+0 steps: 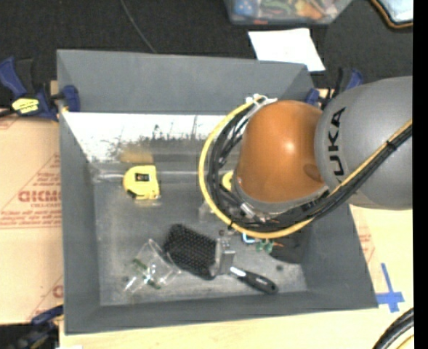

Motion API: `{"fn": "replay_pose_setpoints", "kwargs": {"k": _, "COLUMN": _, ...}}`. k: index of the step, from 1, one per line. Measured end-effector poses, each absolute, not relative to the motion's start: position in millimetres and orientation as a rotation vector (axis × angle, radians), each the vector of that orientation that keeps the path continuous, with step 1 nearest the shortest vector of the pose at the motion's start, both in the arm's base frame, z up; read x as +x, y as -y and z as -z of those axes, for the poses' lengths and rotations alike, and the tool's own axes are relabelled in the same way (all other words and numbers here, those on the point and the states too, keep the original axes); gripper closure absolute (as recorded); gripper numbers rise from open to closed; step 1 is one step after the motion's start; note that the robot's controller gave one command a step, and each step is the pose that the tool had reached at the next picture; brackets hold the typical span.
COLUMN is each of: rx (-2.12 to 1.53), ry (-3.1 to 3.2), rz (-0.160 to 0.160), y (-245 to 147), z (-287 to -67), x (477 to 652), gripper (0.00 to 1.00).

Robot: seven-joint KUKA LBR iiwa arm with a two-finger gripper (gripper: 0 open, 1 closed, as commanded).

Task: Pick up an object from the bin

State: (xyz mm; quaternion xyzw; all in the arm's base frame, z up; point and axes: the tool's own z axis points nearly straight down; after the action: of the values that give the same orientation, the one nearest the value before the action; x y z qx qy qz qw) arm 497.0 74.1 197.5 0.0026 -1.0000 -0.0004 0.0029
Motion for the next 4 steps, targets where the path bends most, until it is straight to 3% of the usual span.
{"fn": "replay_pose_setpoints", "kwargs": {"k": 1, "rx": 0.001, "ry": 3.144, "rz": 0.003, "y": -73.7, "z": -201.5, "x": 498.7, "gripper": 0.00}}
{"fn": "replay_pose_setpoints", "kwargs": {"k": 2, "rx": -0.255, "ry": 3.138, "rz": 0.006, "y": -85.4, "z": -71.0, "x": 521.9, "gripper": 0.00}}
{"fn": "replay_pose_setpoints", "kwargs": {"k": 3, "rx": -0.254, "ry": 3.150, "rz": 0.010, "y": -86.9, "z": -149.7, "x": 521.9, "gripper": 0.00}}
{"fn": "replay_pose_setpoints", "kwargs": {"k": 4, "rx": -0.379, "ry": 3.111, "rz": 0.003, "y": -66.8, "z": -98.2, "x": 517.8, "gripper": 0.00}}
